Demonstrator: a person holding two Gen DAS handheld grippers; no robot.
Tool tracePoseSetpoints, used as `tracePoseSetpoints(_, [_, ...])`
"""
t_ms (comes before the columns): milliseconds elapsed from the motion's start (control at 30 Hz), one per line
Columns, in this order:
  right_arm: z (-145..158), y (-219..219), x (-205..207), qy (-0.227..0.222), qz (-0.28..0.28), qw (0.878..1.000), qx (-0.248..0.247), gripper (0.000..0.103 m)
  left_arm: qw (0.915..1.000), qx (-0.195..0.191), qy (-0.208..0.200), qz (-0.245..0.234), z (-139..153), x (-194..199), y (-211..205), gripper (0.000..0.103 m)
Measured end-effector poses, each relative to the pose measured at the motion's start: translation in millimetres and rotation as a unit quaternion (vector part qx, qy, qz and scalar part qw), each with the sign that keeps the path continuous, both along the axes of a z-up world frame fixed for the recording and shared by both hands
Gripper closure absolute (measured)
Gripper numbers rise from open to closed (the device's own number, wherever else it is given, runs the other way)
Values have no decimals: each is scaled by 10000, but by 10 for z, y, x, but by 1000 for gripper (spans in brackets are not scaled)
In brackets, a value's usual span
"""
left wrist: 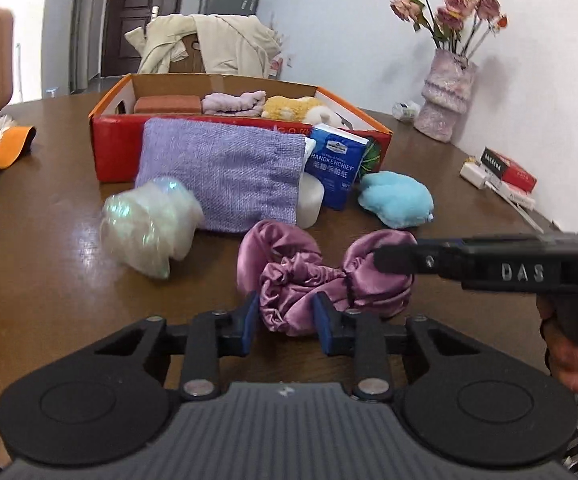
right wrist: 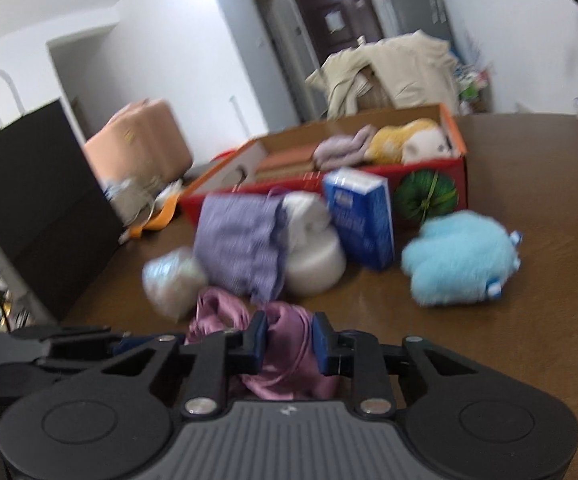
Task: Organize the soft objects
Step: 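Carry the pink satin scrunchie with the right tool into the box and release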
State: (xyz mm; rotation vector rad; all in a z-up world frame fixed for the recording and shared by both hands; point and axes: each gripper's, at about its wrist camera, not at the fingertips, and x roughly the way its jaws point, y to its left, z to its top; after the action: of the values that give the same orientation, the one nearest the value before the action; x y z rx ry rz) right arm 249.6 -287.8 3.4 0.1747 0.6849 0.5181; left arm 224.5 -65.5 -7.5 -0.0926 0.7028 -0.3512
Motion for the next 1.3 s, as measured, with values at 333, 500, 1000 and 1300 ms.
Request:
tracePoseSetpoints(333, [-17, 7, -31, -51, 187, 9996, -220, 77, 9978, -615, 229, 113, 54, 219, 200, 60])
tracePoseSetpoints(500, [-55, 48, -66, 92, -192, 9995, -211, 77, 9935, -974, 516, -283, -5, 332, 262, 82])
tracePoseSetpoints(1000, [385, 549, -528, -551, -1557, 9858, -299, 94, 9823, -1287, -18, -1364, 513, 326, 615, 91])
tracePoseSetpoints(1300, [895, 771, -137, -1205, -1261, 9832, -544, 95, 9814, -1639, -478, -875, 926, 766, 866, 91])
